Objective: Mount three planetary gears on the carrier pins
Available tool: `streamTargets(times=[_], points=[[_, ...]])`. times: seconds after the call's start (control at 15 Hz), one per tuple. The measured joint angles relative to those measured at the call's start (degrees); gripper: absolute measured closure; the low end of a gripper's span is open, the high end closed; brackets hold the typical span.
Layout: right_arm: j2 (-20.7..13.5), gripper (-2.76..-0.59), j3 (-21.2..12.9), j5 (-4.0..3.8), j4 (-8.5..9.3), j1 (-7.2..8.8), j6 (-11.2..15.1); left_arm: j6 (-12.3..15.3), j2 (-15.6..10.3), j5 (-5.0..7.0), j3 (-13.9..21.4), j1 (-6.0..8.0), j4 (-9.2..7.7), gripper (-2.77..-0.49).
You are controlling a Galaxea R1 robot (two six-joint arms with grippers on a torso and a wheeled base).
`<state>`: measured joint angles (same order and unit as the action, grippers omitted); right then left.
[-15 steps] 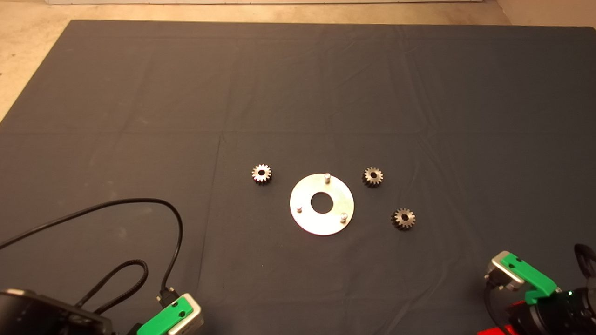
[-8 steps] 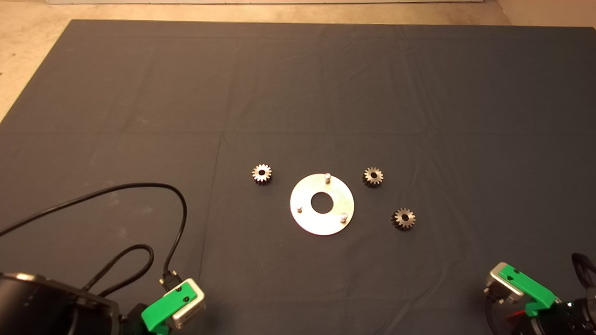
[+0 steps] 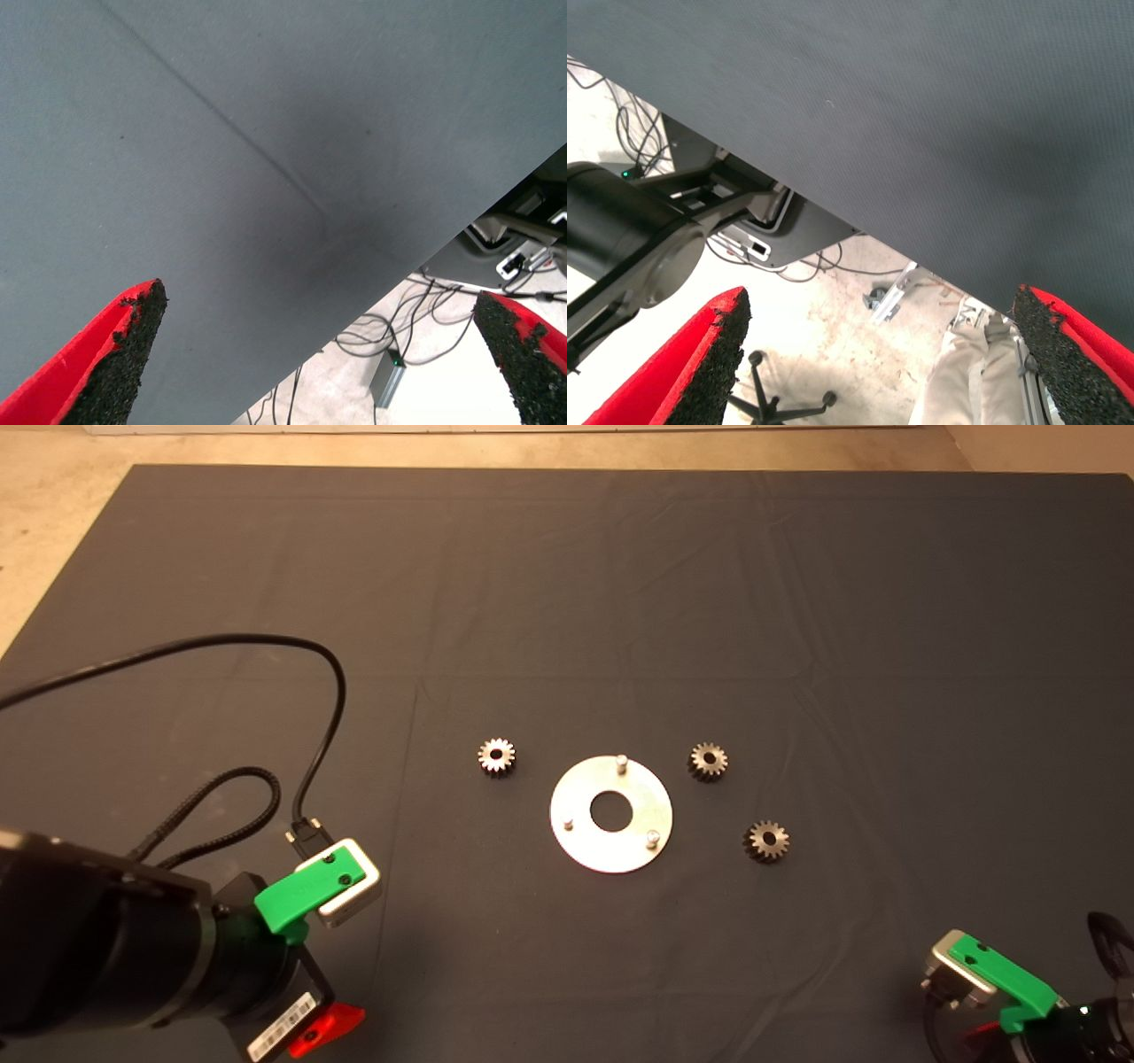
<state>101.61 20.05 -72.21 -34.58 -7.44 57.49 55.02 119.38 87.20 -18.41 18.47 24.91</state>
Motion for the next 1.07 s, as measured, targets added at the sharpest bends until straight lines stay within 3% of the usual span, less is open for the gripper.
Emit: streamTargets(times=[0.2,0.4,0.53,0.87,1.07], points=[[0.1,-2.20,0.0,0.08,0.00,-0.02,0.0,-1.2,0.4,0.19,-4.6,0.93,-0.96,-2.48],[0.1,-2.20,0.0,0.14,0.01,-0.01,0.0,-3.7,2.7,0.19,-11.7,1.27,-1.07,-2.48],[0.1,-2.20,0.0,0.19,0.00,0.00,0.0,-5.2,5.0,0.23,-16.2,1.29,-0.42,-2.48],[0.1,-2.20,0.0,0.21,0.00,0.00,0.0,-6.5,11.3,0.21,-22.7,1.58,1.47,-2.48],[0.1,-2.20,0.0,0.19,0.00,0.00,0.0,-6.9,15.5,0.21,-26.8,1.58,1.68,-2.48]])
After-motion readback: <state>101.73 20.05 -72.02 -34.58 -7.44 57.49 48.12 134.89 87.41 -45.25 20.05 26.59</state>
